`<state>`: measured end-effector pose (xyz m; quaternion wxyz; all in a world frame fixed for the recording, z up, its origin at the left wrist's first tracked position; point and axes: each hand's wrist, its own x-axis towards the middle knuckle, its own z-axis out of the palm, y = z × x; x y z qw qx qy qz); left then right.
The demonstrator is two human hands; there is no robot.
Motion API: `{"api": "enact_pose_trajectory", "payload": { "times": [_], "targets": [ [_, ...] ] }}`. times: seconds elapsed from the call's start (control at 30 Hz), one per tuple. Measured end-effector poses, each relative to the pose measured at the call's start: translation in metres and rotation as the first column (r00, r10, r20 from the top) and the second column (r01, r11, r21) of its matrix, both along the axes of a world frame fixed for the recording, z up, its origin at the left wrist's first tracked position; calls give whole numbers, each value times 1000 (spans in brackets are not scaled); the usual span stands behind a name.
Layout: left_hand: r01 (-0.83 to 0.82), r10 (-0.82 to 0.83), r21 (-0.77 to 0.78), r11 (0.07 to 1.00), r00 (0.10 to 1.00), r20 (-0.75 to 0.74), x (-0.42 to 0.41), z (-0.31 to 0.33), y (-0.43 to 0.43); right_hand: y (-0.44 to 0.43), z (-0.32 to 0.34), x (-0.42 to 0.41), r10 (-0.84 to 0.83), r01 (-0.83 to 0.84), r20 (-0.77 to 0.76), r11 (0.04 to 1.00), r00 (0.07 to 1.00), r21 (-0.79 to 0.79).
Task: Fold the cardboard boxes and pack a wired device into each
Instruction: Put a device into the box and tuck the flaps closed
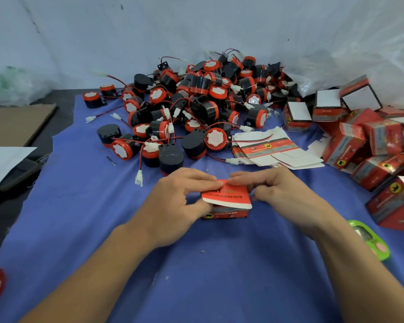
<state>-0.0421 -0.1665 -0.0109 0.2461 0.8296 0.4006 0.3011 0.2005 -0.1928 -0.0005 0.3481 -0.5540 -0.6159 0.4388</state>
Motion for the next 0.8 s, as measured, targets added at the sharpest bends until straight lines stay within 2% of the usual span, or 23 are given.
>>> {"api": "enact_pose_trajectory", "payload": {
  "times": [0.1,0.17,0.3,0.4,0.47,0.57,0.8],
  "targets": [
    [37,-38,-85,996,999,-11,-4,1,-4,-6,3,4,76,-77,-51,997,996,-13],
    [34,-33,-117,993,999,8,-4,1,-3,-8,2,6,101,-101,-19,995,995,-1],
    [-9,9,-39,999,1000,-18,-2,-4,-2,-14,-3,-2,-8,3,95,999,995,46],
    [-38,38,14,999,999,-31,-2,-7,-1,-17,-10,-10,-112,100,97,987,989,128],
    [-40,43,65,997,998,-50,-1,-8,-1,-17,-13,-10,-124,114,72,985,990,130],
    [-62,66,125,990,998,-25,2,-7,-2,-18,-13,-10,-95,100,-66,991,993,89],
    [-91,89,68,994,995,38,2,-9,-6,-20,-15,-11,-77,87,-159,995,984,56]
  ]
}}
